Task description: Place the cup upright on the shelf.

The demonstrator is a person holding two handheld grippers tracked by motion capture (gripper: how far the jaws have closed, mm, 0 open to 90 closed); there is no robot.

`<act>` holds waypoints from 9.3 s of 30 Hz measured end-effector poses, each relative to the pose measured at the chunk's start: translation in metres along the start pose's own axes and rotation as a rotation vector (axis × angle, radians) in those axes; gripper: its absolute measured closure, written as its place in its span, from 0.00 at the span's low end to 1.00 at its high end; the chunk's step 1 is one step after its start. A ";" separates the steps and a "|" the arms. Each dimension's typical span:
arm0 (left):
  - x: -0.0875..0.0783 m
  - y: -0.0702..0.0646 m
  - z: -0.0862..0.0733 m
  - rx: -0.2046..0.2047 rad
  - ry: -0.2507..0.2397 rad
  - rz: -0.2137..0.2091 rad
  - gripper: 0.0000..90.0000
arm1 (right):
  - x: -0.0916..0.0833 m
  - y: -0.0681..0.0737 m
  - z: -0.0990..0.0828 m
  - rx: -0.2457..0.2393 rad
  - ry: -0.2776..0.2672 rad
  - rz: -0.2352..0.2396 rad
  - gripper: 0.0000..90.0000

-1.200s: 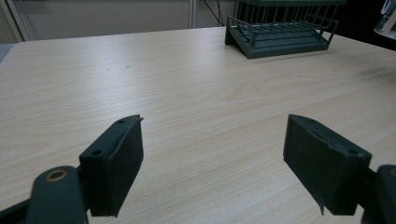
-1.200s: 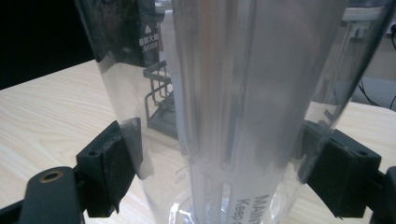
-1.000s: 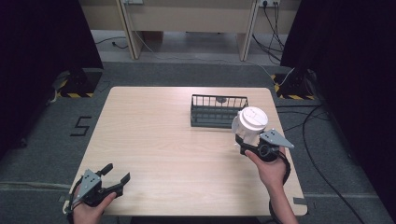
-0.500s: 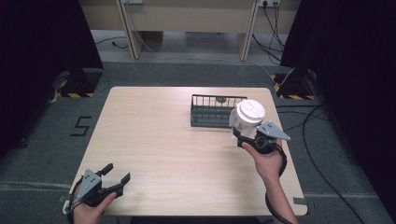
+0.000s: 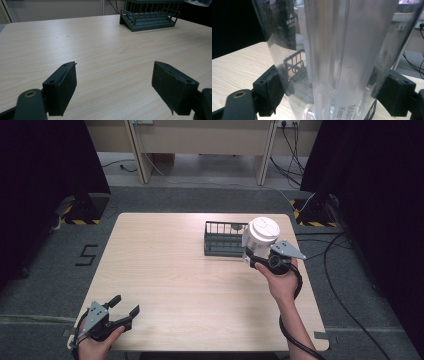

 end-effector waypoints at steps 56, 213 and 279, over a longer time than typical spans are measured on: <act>0.000 0.001 -0.001 0.001 0.004 0.000 0.22 | 0.062 -0.025 0.044 0.045 -0.002 -0.056 0.20; 0.000 0.001 -0.001 0.000 0.009 -0.002 0.22 | 0.024 -0.016 -0.035 0.070 0.255 -0.076 0.21; 0.000 0.002 0.000 0.009 0.005 0.014 0.22 | -0.074 -0.045 -0.107 0.150 0.291 -0.180 0.22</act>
Point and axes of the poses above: each handheld gripper's, and its own axes: x roughly forward along the jaws, z roughly out of its top, y roughly to its left, the point moved 10 cm from there along x, roughly forward along the jaws, and after that the axes turned 2 degrees about z, right-handed, at the moved point
